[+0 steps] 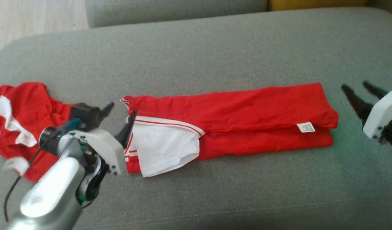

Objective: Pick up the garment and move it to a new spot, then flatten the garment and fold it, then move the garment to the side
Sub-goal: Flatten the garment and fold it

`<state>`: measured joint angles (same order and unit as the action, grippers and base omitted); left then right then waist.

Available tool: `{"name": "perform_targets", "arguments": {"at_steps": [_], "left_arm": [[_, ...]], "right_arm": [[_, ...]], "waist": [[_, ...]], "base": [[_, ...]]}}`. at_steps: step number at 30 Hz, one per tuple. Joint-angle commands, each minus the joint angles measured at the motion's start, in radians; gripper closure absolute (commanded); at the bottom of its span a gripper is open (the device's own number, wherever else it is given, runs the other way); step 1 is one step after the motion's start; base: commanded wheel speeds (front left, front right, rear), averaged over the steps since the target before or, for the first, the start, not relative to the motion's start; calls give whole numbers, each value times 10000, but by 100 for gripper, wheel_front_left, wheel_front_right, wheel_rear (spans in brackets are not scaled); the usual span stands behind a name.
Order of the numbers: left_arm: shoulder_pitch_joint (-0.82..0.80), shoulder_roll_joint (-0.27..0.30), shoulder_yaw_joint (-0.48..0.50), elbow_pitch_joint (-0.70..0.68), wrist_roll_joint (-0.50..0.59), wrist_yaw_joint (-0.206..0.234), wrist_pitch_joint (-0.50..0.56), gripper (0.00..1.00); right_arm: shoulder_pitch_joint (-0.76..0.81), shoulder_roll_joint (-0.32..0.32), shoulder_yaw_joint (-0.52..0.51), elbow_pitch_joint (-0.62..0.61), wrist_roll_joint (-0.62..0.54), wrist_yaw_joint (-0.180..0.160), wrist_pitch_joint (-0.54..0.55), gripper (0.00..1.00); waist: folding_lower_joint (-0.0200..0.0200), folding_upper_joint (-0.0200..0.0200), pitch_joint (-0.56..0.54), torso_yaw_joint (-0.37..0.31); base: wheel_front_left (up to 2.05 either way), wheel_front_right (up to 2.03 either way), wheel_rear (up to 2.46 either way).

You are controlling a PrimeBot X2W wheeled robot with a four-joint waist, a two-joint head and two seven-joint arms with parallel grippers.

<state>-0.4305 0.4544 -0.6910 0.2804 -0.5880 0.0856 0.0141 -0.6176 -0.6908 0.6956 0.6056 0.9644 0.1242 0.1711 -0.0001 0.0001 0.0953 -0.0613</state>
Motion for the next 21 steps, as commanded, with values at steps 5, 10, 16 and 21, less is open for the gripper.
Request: {"name": "perform_targets", "arguments": {"at_steps": [5, 10, 16, 21], "left_arm": [[83, -902, 1801, -42, -1415, 404, -1764, 0], [644, -1668, 2548, 176, -2184, -104, -2606, 0], [1326, -2419, 3726, -230, -1076, -225, -2752, 0], [2199, -3209, 4826, -954, 546, -594, -2756, 0]], "right_arm": [[750, 447, -1267, -425, -548, 65, -1768, 0], [1709, 1301, -2448, -367, -1553, 65, -3237, 0], [2671, 2305, -4074, -613, -3204, 65, -4178, 0], [3502, 3149, -5406, -1303, -4703, 65, -4313, 0]], "waist": [[1, -1, -458, 193], [1, -1, -636, 401], [1, -1, -597, 527], [1, -1, -499, 623]], "base": [[0, 0, 0], [0, 0, 0], [0, 0, 0], [0, 0, 0]]}}
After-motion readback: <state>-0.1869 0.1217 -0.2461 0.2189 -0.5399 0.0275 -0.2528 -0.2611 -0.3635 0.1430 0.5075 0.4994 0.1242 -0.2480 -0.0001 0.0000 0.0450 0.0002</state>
